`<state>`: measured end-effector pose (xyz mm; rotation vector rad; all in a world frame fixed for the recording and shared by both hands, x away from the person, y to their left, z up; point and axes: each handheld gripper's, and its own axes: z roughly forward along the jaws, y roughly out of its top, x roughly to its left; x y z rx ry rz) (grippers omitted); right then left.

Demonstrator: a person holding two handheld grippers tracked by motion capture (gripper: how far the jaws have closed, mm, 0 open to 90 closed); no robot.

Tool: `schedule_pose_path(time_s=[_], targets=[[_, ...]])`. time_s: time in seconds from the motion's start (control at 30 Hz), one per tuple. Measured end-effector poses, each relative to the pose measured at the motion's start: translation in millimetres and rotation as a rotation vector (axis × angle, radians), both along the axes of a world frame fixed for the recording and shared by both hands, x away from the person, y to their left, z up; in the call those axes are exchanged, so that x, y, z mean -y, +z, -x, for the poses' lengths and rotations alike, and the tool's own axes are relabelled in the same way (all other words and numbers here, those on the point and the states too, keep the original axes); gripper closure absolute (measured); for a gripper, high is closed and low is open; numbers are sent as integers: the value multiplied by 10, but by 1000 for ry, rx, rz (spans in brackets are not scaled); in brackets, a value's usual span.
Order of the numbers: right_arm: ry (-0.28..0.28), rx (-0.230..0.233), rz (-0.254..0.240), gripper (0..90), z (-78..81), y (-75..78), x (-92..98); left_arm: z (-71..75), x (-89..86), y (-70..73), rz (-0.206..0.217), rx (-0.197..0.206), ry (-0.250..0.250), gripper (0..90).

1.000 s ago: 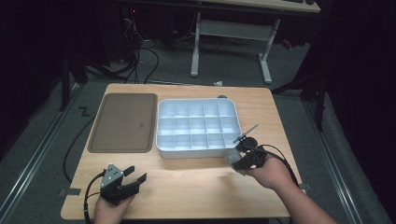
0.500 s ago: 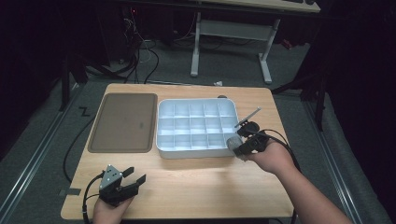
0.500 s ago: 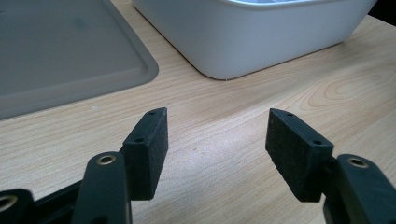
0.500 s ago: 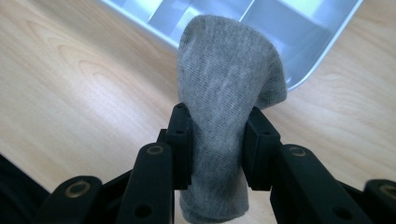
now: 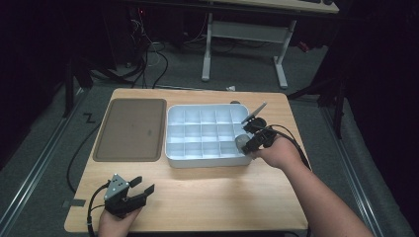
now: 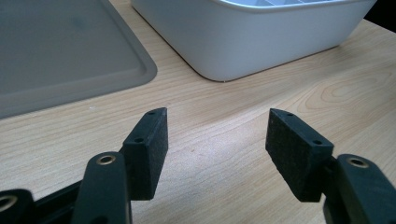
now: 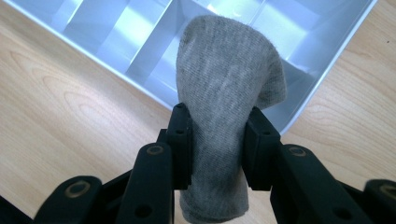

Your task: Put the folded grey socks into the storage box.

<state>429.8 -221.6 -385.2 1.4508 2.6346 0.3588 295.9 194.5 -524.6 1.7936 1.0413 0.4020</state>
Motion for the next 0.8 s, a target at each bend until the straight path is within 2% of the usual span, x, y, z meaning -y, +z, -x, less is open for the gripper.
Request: schedule_pose_path(time_s=[0.27, 0.5, 0.8], targets=[[-12, -20, 11, 688, -135, 19, 23, 18, -4, 5, -3, 3, 1, 398], [-13, -15, 21, 688, -220, 27, 17, 13, -10, 3, -3, 0, 1, 398], [-10, -42, 49, 687, -323, -92, -24, 17, -4, 3, -4, 0, -3, 398]])
